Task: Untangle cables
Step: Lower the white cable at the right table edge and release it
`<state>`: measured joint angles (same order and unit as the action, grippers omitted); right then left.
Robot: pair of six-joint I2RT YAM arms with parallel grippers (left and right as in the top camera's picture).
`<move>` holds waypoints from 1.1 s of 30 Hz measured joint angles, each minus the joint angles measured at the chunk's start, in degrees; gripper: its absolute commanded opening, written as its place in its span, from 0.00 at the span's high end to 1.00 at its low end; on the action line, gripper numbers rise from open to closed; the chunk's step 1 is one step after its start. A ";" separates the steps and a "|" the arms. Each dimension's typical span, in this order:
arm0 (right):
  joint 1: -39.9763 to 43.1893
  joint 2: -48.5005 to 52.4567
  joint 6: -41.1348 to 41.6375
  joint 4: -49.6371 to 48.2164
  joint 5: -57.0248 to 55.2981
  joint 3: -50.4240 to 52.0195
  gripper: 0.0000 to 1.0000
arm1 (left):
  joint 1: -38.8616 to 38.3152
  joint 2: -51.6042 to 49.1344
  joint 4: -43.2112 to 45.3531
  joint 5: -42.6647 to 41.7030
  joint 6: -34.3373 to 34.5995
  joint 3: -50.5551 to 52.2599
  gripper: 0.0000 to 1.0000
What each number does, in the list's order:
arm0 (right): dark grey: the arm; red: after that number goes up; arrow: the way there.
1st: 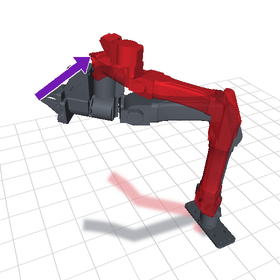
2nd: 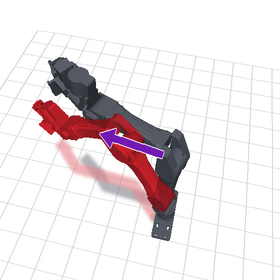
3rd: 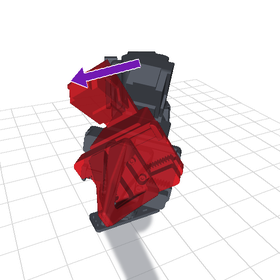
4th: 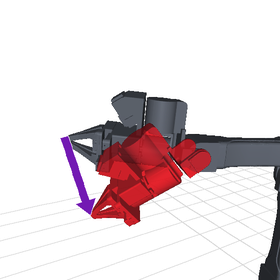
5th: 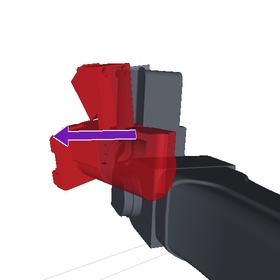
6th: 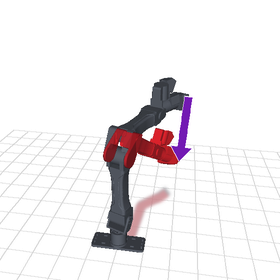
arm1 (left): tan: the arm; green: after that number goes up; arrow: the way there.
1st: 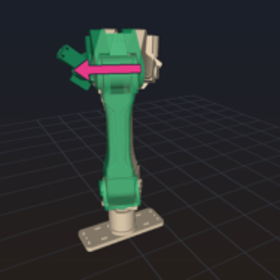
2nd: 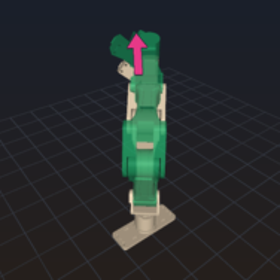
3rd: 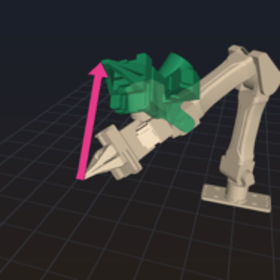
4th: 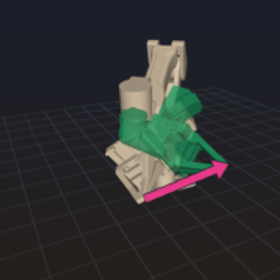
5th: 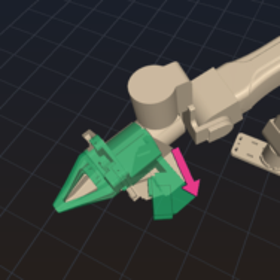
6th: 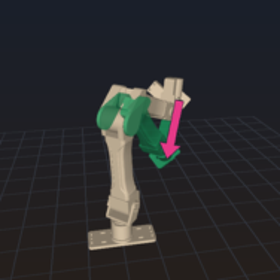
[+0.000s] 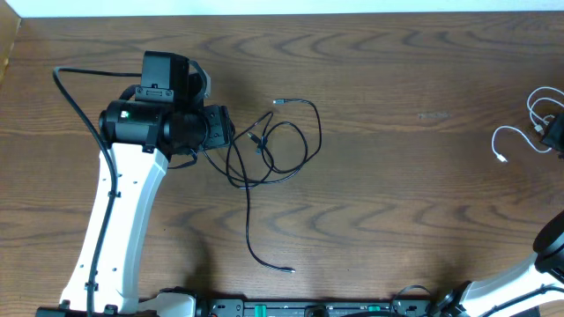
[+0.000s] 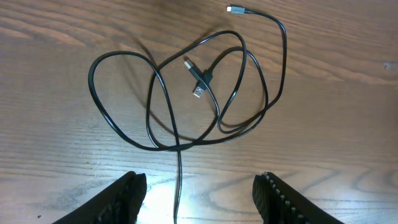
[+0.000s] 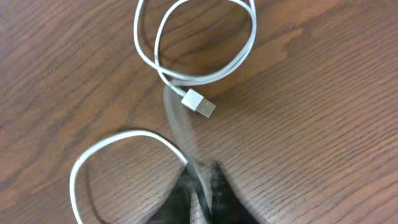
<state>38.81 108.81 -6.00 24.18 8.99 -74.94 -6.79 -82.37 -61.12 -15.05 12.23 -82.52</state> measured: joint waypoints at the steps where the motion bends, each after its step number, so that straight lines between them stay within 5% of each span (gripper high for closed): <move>1: 0.00 0.00 -0.02 -0.04 0.20 0.02 0.99 | 0.00 0.00 0.00 0.00 0.00 0.00 0.39; 12: 0.07 -3.15 2.62 -12.28 22.56 0.33 0.99 | 0.00 0.00 -0.09 0.02 0.02 0.00 0.39; 18: 2.10 -13.33 8.72 -12.76 16.31 0.11 0.99 | 0.00 0.00 -0.13 0.00 0.00 0.00 0.40; 20: 3.80 -14.08 10.38 -9.66 10.97 -0.11 0.76 | 0.00 0.00 -0.15 0.00 0.02 0.00 0.39; 21: 4.26 -14.01 11.61 -7.32 7.93 -0.11 0.51 | 0.00 0.00 -0.15 0.00 0.02 0.00 0.39; 23: 5.05 -13.42 13.16 -4.00 3.23 -0.07 0.35 | 0.00 0.00 -0.17 0.00 0.00 0.00 0.39; 33: 5.22 -12.20 15.56 -4.17 1.95 0.00 0.41 | 0.00 0.00 -0.17 0.00 0.00 0.00 0.40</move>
<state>44.03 96.62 9.56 20.01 10.94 -74.94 -6.79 -82.37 -61.30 -15.05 12.23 -82.52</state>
